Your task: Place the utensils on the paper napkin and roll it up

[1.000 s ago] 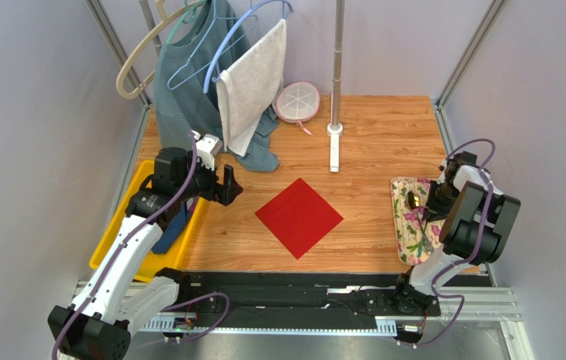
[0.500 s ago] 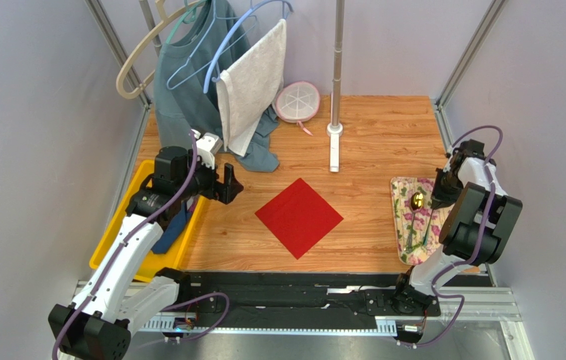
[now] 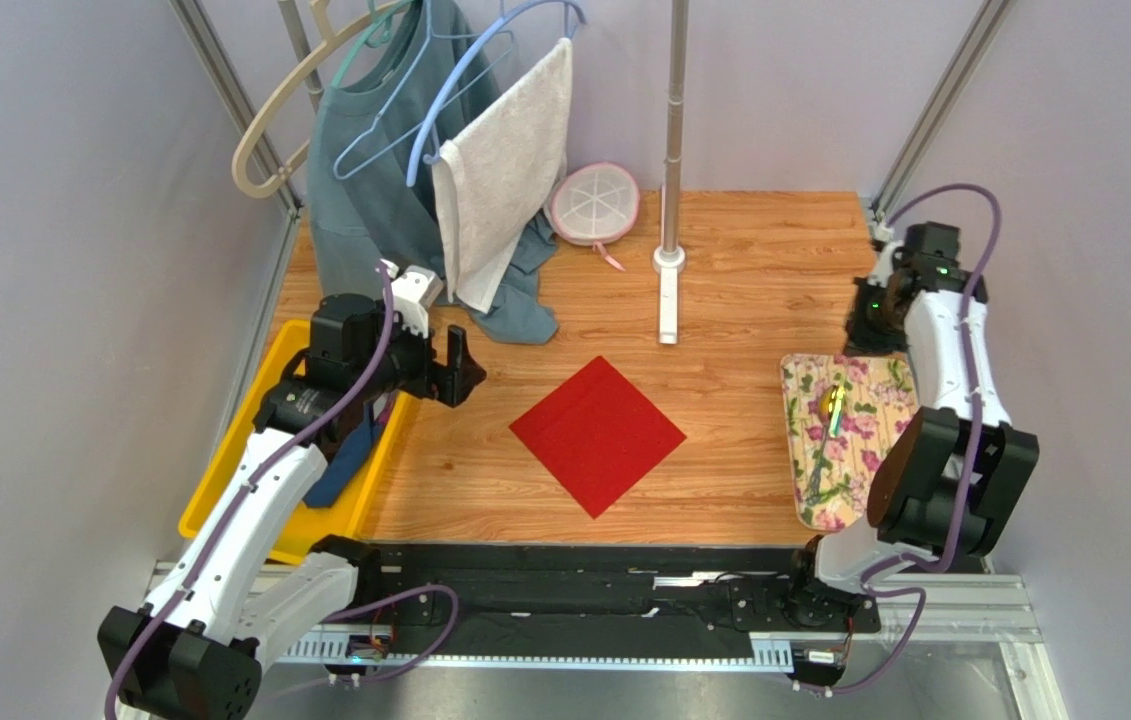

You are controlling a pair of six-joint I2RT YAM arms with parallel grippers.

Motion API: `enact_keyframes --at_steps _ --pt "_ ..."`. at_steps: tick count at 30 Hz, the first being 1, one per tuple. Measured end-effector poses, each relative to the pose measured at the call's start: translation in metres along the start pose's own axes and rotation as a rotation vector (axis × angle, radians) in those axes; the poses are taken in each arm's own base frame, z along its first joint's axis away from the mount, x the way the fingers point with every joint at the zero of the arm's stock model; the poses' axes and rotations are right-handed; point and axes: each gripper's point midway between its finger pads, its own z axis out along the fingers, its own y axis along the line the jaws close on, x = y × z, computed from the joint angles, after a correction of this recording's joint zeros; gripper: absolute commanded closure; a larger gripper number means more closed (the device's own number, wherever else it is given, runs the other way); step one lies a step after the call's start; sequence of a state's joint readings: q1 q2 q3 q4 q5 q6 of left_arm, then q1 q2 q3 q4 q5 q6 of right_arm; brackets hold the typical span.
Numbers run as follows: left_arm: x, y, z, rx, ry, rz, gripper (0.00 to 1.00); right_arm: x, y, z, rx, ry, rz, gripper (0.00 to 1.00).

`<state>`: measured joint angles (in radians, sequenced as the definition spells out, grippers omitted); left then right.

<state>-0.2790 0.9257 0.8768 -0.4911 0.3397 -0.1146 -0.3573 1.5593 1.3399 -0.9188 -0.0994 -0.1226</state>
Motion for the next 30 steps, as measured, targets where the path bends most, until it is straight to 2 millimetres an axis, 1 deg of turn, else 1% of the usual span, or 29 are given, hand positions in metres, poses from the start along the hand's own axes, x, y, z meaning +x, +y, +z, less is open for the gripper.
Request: enact_keyframes --at_steps 2,4,6,7,8,9,11,13,14,17,18,20,22,24,27,30 --pt "0.002 0.001 0.0 -0.006 0.007 -0.003 0.01 0.001 0.043 -0.004 -0.083 -0.011 -0.037 1.0" --pt "0.005 0.001 -0.001 -0.007 0.02 -0.004 0.01 0.01 0.093 -0.008 -0.174 -0.022 -0.095 1.0" --pt "0.009 0.001 -0.003 -0.007 0.033 -0.003 0.01 0.027 0.137 -0.013 -0.248 -0.013 -0.16 1.0" --pt "0.011 0.0 -0.005 -0.008 0.039 -0.004 0.01 0.04 0.165 -0.017 -0.292 -0.005 -0.212 1.0" --pt "0.012 0.0 -0.006 -0.008 0.045 -0.005 0.01 0.049 0.186 -0.02 -0.327 0.001 -0.249 1.0" --pt "0.013 -0.001 -0.008 -0.008 0.046 -0.005 0.01 0.06 0.212 -0.025 -0.366 0.002 -0.299 1.0" --pt "0.013 -0.001 -0.011 -0.008 0.041 -0.003 0.01 0.079 0.249 -0.032 -0.423 0.002 -0.361 1.0" --pt "0.014 -0.001 -0.012 -0.009 0.035 -0.005 0.01 0.096 0.276 -0.039 -0.455 0.003 -0.391 1.0" --pt "0.016 0.0 -0.013 -0.012 0.032 -0.011 0.01 0.104 0.288 -0.042 -0.451 -0.003 -0.403 1.0" --pt "0.025 0.004 -0.013 -0.023 0.045 -0.029 0.01 0.119 0.314 -0.045 -0.412 -0.006 -0.433 1.0" --pt "0.028 0.005 -0.012 -0.024 0.053 -0.035 0.01 0.121 0.321 -0.044 -0.397 -0.008 -0.439 1.0" --pt "0.033 0.006 -0.01 -0.026 0.063 -0.045 0.01 0.126 0.342 -0.039 -0.382 -0.001 -0.445 1.0" --pt "0.033 0.005 -0.01 -0.023 0.063 -0.053 0.01 0.13 0.357 -0.028 -0.364 0.024 -0.434 1.0" --pt "0.032 0.003 -0.01 -0.014 0.058 -0.061 0.01 0.132 0.364 -0.013 -0.331 0.055 -0.415 1.0" --pt "0.031 0.0 -0.01 0.0 0.052 -0.075 0.01 0.137 0.368 0.01 -0.276 0.108 -0.383 1.0" --pt "0.029 -0.002 -0.009 0.013 0.043 -0.083 0.01 0.142 0.368 0.023 -0.243 0.148 -0.362 1.0"
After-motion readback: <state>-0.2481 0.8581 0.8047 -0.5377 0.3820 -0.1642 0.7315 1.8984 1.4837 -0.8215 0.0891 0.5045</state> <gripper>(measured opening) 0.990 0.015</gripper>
